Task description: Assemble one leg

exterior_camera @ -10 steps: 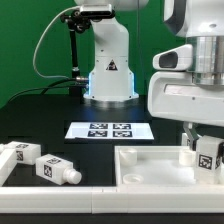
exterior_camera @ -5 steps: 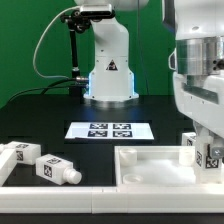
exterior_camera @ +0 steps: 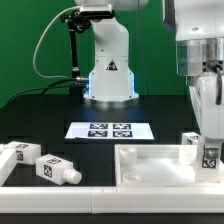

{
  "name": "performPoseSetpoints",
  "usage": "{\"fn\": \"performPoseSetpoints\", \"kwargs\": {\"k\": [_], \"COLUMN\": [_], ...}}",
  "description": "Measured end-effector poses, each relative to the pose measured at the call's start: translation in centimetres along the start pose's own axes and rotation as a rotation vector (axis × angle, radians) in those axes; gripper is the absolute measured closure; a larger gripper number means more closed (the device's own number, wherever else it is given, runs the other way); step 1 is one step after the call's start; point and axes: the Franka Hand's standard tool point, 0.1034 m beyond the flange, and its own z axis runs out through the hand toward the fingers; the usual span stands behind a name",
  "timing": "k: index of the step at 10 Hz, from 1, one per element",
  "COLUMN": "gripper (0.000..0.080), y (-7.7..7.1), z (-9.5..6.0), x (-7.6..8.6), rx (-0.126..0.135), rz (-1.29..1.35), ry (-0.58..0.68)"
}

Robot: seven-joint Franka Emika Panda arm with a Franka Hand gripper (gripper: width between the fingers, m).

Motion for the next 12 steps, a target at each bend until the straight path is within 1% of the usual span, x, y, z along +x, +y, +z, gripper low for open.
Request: {"fn": "performPoseSetpoints", "kwargs": {"k": [1,2,3,5,7,8,9,10,11,12], "gripper": [0.0514,0.0514,0.0514,0.0514,0.0514,0.0414,0.0263,0.0185,0.0160,0.0160], "y": [-0.1,-0.3,-0.4,-0.3,-0.3,-0.3,-0.4,-0.4,-0.4,-0.6], "z": [0.0,0.0,0.0,-0.1,0.0,-0.2,-1.3,-2.7,-3.9,-4.6], "x": [0.2,0.6,0.5,0.6,0.6,0.3,-0.7,-1.3,-1.6,-1.8], "rx": [0.005,0.017,0.032,0.041,0.040,0.044,0.061,0.082,0.092,0.097], "rz": [0.049,0.093,0.183,0.185,0.152,0.150,0.130,0.118,0.110,0.103], "ry": [0.001,-0.001,-0.002,-0.002,-0.001,-0.005,-0.019,-0.036,-0.048,-0.055]}}
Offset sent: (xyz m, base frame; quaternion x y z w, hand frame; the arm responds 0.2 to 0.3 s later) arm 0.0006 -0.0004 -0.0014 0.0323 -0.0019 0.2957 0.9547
